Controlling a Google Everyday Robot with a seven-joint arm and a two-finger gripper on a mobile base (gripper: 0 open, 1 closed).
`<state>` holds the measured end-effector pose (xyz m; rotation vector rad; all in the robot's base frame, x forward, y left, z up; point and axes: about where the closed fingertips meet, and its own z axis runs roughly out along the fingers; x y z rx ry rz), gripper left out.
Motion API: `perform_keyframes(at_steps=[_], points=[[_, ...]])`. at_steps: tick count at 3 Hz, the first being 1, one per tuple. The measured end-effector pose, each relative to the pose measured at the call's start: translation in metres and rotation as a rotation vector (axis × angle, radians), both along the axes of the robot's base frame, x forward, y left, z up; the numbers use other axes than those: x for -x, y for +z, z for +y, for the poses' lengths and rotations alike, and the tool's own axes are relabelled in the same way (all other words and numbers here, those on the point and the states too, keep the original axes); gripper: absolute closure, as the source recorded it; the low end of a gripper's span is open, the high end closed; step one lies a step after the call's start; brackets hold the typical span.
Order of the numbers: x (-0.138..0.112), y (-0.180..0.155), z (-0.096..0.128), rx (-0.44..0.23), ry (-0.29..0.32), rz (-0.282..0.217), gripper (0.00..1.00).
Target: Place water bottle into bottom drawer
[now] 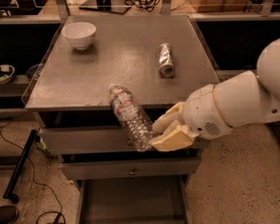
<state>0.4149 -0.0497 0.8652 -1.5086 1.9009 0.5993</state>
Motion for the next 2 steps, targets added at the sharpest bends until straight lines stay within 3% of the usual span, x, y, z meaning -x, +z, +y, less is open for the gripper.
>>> perform_keyframes(at_steps=[2], points=[[0.046, -0.021, -0.011, -0.017, -0.032, 0.036, 1.00]])
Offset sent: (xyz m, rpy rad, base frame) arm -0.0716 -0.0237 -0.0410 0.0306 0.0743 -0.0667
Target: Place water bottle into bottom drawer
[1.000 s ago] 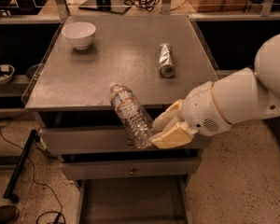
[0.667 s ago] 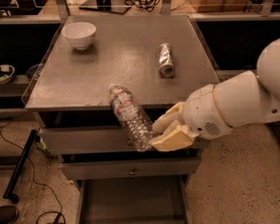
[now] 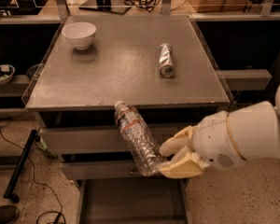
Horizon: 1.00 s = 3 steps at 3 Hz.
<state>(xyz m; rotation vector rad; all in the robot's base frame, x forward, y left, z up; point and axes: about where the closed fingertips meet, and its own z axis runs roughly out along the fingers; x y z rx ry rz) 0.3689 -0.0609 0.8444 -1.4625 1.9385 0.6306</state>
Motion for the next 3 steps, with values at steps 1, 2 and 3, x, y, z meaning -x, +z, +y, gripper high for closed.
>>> perform_keyframes(at_steps=[1, 2, 3], points=[[0.015, -0.018, -0.006, -0.011, -0.015, 0.036, 1.00], [0.027, -0.044, -0.012, -0.028, -0.023, 0.097, 1.00], [0.031, -0.053, -0.007, -0.028, -0.017, 0.101, 1.00]])
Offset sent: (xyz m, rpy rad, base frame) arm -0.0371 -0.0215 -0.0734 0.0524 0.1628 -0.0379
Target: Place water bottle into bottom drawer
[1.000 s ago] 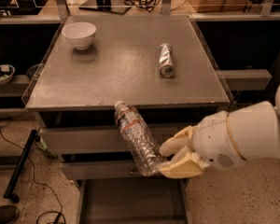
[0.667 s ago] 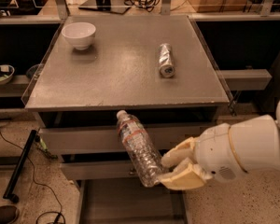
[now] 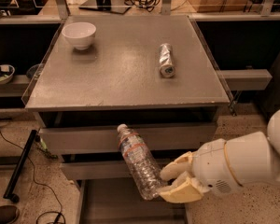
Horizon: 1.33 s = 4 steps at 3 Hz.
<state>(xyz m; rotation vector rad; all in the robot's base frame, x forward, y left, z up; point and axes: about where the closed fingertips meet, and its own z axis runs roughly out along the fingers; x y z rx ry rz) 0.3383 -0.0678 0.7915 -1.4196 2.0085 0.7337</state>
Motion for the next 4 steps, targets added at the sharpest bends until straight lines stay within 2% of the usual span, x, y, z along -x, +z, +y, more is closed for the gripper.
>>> perform_keyframes(at_steps=[2, 4], points=[[0.021, -0.041, 0.010, -0.013, 0.027, 0.048, 1.00], [0.027, -0.099, 0.016, -0.021, 0.080, 0.164, 1.00]])
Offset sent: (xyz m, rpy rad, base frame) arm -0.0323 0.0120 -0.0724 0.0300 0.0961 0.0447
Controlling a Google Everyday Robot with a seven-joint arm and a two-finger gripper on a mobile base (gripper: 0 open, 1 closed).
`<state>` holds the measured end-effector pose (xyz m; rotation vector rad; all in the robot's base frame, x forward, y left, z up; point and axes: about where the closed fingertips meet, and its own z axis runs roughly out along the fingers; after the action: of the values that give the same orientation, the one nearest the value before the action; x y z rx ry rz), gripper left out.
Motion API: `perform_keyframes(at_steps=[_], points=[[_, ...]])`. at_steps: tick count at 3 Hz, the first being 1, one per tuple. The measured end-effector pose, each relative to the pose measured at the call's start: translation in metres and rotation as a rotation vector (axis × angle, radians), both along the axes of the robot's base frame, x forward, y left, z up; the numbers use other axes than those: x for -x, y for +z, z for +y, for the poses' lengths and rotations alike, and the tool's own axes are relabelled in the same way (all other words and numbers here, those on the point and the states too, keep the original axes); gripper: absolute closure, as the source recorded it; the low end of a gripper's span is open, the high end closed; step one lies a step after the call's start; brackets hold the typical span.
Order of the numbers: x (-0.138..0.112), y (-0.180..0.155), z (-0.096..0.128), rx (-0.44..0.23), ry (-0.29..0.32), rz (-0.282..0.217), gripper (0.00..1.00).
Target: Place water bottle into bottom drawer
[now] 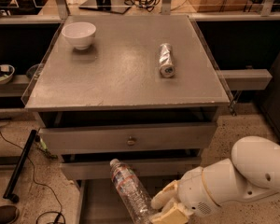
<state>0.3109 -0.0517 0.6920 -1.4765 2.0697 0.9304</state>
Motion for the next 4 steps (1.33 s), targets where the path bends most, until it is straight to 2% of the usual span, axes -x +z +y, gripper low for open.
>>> perform_keyframes(at_steps=[1, 2, 4], points=[[0.000, 0.000, 0.000, 0.000, 0.000, 0.000, 1.00], [-0.003, -0.017, 0.003, -0.033, -0.028, 0.013, 1.00], [-0.015, -0.069, 0.000, -0.083, -0.107, 0.077, 1.00]])
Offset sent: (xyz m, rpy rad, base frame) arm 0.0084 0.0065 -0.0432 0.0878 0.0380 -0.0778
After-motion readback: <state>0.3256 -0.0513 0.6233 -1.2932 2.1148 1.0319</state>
